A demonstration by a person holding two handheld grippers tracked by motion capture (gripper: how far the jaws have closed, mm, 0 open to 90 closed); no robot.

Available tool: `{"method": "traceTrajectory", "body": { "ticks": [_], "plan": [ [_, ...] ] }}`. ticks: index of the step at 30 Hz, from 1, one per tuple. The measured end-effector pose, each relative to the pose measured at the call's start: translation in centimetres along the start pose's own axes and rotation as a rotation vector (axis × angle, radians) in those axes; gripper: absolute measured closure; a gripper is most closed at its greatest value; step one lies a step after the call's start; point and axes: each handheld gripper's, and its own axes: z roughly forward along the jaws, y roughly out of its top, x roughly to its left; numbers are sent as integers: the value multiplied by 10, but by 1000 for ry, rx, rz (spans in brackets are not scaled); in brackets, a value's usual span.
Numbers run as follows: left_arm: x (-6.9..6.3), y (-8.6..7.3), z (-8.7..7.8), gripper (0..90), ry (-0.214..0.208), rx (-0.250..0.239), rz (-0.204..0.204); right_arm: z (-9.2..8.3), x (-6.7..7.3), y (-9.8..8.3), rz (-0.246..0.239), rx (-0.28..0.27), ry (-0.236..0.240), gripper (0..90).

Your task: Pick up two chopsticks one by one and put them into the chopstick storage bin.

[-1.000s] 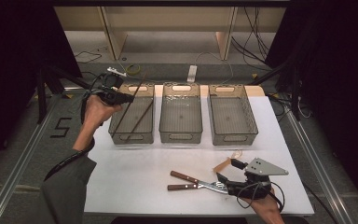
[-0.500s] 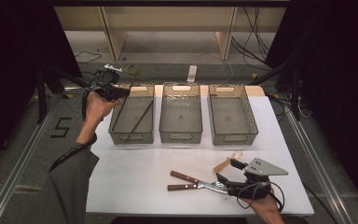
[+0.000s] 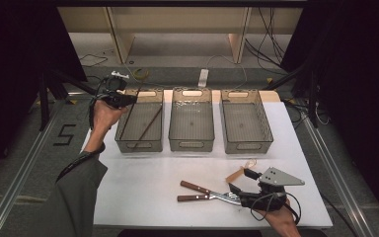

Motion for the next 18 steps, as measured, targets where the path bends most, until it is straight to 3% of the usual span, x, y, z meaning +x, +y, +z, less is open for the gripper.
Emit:
{"method": "traceTrajectory", "body": {
  "ticks": [10, 18],
  "plan": [
    [-1, -8, 10, 845, 0, 10, 9, 0, 0, 0, 2, 0, 2, 273],
    [-2, -13, 15, 836, 2, 20, -10, 0, 0, 0, -2, 1, 0, 273]
  ]
}}
